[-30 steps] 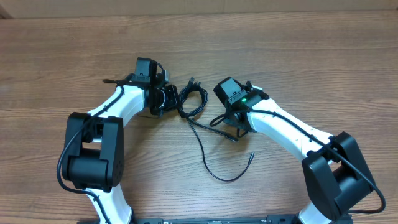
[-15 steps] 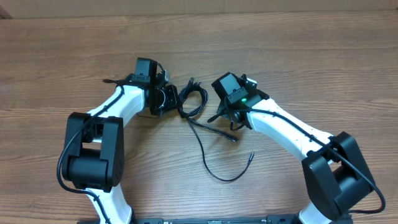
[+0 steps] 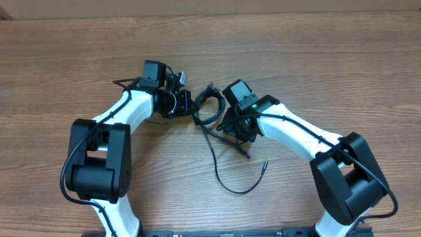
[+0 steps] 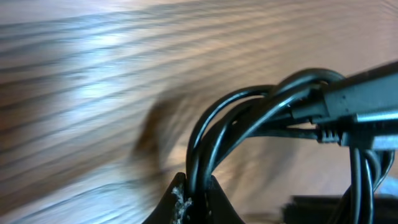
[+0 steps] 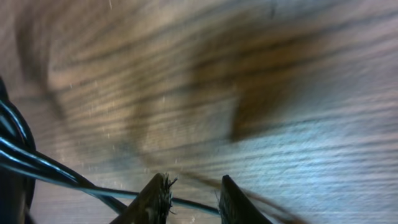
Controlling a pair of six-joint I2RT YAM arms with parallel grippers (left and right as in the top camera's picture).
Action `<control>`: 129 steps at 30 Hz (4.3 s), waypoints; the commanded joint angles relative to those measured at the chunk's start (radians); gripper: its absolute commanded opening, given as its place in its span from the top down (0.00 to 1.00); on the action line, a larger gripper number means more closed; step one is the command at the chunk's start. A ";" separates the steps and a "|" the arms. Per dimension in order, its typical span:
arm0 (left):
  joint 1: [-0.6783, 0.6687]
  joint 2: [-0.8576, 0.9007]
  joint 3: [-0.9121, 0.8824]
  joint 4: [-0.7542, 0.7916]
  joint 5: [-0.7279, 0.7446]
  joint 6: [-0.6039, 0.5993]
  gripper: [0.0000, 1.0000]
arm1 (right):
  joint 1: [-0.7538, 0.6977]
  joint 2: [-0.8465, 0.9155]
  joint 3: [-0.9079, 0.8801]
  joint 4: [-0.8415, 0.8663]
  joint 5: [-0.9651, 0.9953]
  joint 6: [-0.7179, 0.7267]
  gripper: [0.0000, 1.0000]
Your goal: Untangle cables
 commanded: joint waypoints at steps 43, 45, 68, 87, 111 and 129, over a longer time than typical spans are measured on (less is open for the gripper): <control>0.079 -0.011 0.005 -0.050 -0.098 0.194 0.68 | -0.087 0.009 -0.082 0.078 -0.361 -0.137 0.67; 0.079 -0.011 0.005 -0.056 -0.141 0.167 0.68 | -0.087 0.009 -0.082 0.124 -0.338 -0.137 0.67; 0.080 -0.011 0.005 -0.098 -0.292 0.037 0.62 | 0.125 0.009 -0.082 0.342 -0.110 -0.101 0.71; 0.080 -0.011 0.006 -0.079 -0.103 0.037 0.66 | 0.087 0.008 -0.082 0.277 -0.141 -0.074 0.77; 0.009 -0.011 0.002 -0.158 -0.076 -0.079 0.81 | -0.012 0.062 -0.083 0.287 -0.145 -0.016 0.71; -0.042 -0.011 0.002 -0.191 -0.248 -0.157 0.96 | -0.014 0.145 -0.082 0.351 -0.179 0.000 0.80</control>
